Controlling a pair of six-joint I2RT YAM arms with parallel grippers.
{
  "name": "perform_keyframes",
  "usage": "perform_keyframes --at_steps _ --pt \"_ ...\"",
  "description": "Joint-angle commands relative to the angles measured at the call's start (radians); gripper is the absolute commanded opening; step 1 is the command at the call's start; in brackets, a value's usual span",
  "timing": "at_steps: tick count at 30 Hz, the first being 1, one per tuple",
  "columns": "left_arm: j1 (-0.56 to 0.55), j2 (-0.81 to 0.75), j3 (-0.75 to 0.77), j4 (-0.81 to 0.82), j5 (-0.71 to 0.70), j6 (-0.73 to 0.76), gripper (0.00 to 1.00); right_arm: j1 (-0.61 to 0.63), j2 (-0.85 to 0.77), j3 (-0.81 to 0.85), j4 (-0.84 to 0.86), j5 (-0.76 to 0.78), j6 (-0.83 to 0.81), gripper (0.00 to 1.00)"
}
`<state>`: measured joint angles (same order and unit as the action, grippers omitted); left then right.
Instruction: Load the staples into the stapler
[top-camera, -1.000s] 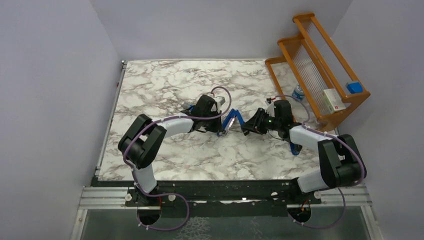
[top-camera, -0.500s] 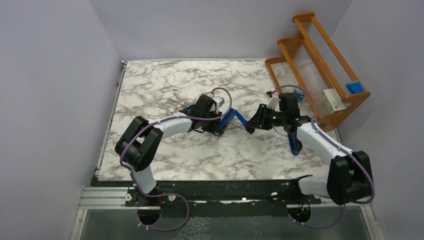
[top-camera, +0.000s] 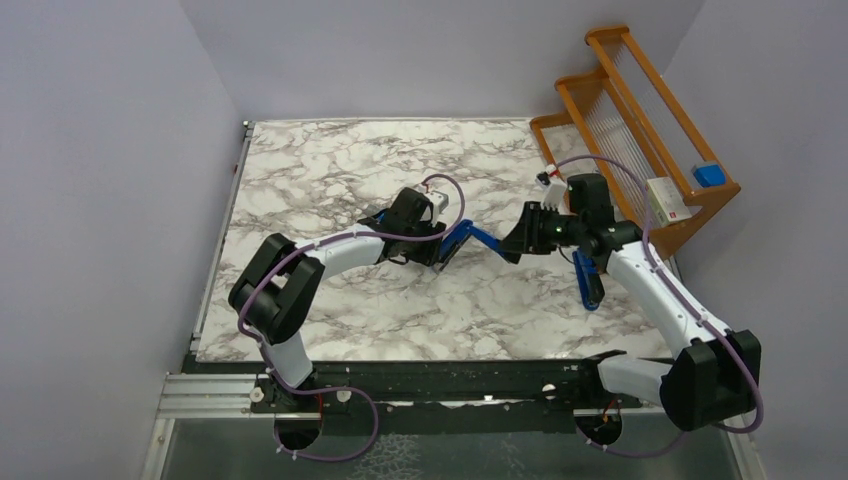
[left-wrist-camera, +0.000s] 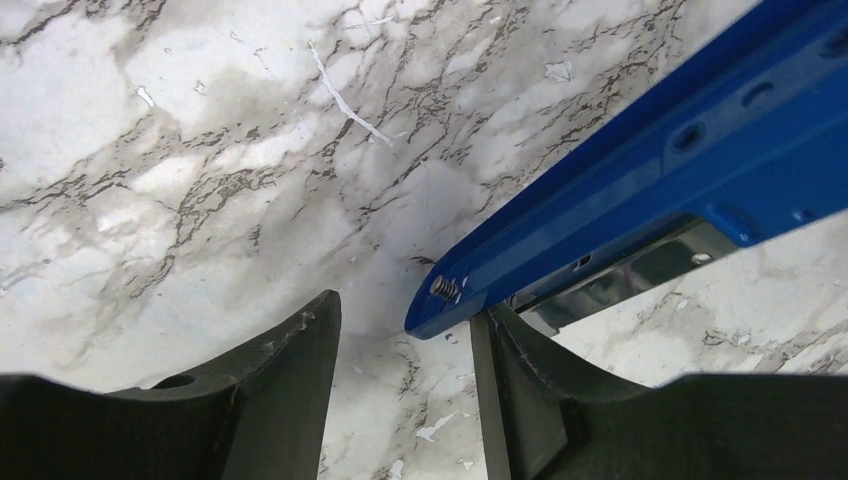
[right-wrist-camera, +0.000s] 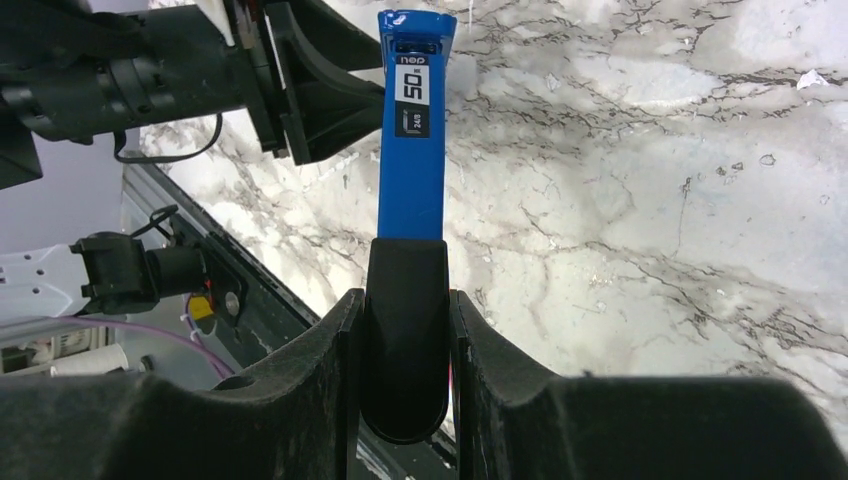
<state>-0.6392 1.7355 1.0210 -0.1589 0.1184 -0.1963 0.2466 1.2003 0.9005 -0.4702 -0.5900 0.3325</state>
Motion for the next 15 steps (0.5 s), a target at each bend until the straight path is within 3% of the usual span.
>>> perform_keyframes --at_steps 1,15 --pt "0.033 0.039 -0.021 -0.123 -0.227 0.018 0.53 -0.010 -0.074 0.062 -0.126 -0.029 -0.038 0.01" --pt "0.046 0.008 -0.020 -0.132 -0.310 0.001 0.56 -0.010 -0.116 0.184 -0.246 0.026 -0.070 0.01"
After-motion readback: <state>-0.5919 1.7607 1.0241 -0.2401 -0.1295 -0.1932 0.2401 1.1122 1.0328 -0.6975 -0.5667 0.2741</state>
